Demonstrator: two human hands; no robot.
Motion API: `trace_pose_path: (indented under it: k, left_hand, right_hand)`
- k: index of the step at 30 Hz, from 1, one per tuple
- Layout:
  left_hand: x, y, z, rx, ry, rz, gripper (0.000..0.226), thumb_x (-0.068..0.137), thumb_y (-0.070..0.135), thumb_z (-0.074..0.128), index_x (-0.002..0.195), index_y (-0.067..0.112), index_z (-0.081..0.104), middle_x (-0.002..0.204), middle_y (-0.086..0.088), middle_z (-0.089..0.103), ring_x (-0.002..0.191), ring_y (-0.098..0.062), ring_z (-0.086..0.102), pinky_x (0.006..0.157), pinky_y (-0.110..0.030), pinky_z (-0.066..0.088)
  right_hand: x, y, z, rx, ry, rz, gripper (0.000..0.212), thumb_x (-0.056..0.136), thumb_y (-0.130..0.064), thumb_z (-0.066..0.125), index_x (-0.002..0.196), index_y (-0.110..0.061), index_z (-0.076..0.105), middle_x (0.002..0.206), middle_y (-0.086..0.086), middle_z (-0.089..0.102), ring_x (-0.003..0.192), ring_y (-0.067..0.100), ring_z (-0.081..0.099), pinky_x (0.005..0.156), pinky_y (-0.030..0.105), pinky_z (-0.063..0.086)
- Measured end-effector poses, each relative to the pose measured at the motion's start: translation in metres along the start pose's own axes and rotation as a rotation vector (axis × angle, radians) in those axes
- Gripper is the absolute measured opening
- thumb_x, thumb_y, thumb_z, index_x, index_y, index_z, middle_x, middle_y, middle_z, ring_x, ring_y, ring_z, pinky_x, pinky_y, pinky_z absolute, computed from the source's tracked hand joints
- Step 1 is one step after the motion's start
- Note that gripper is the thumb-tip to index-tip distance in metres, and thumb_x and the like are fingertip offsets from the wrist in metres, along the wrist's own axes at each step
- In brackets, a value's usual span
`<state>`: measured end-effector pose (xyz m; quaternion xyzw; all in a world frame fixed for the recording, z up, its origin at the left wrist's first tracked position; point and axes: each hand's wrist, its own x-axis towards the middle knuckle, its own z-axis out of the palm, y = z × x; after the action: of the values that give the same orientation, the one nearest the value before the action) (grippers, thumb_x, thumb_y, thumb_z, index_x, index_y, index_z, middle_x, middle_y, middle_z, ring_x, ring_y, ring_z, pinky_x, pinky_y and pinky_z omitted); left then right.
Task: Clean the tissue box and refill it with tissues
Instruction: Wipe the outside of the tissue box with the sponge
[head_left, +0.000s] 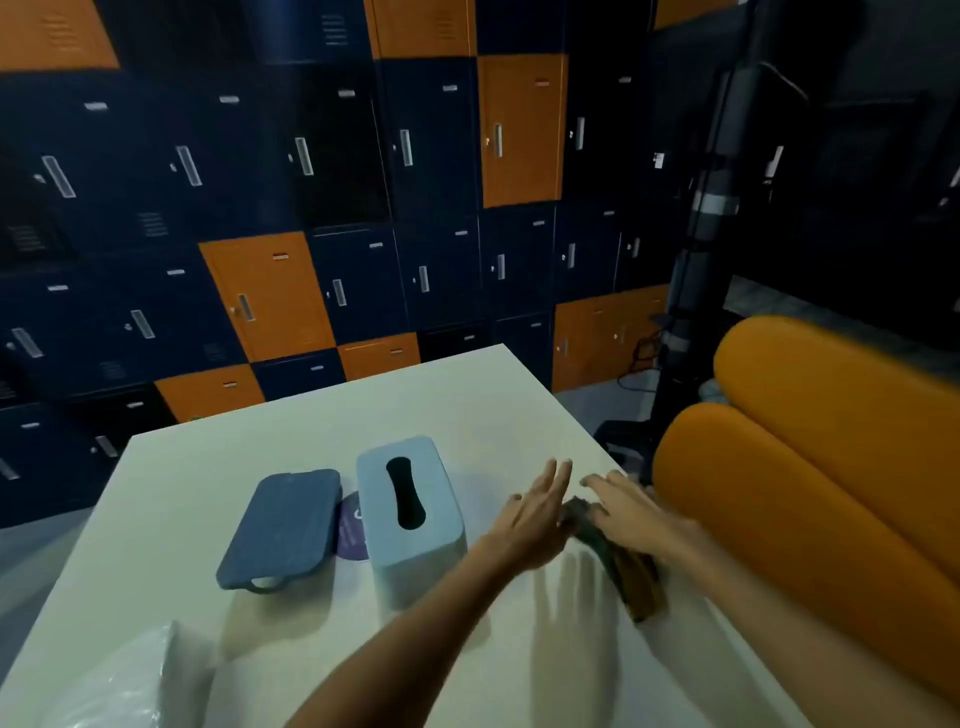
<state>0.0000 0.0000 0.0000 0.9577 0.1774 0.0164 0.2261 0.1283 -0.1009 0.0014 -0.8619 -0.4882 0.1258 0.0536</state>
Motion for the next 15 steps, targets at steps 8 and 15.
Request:
trace_pose_path:
  k: [8, 15]
  left_hand:
    - [-0.012, 0.001, 0.022, -0.135, 0.071, -0.048, 0.039, 0.098, 0.02, 0.049, 0.137, 0.014, 0.045, 0.133, -0.01, 0.056, 0.114, -0.025, 0.056, 0.093, -0.036, 0.05]
    - [-0.021, -0.003, 0.012, -0.337, 0.042, -0.169, 0.036, 0.1, 0.029, 0.046, 0.125, 0.005, 0.057, 0.122, -0.013, 0.063, 0.104, -0.025, 0.063, 0.089, -0.034, 0.051]
  right_hand:
    - [-0.015, 0.002, 0.029, -0.035, -0.065, 0.093, 0.045, 0.093, -0.038, 0.054, 0.132, -0.019, 0.041, 0.125, 0.01, 0.046, 0.114, 0.026, 0.047, 0.093, 0.038, 0.046]
    - [-0.016, -0.003, 0.035, 0.073, 0.002, 0.166, 0.018, 0.09, -0.019, 0.057, 0.106, -0.012, 0.054, 0.108, 0.009, 0.052, 0.096, 0.022, 0.056, 0.07, 0.027, 0.046]
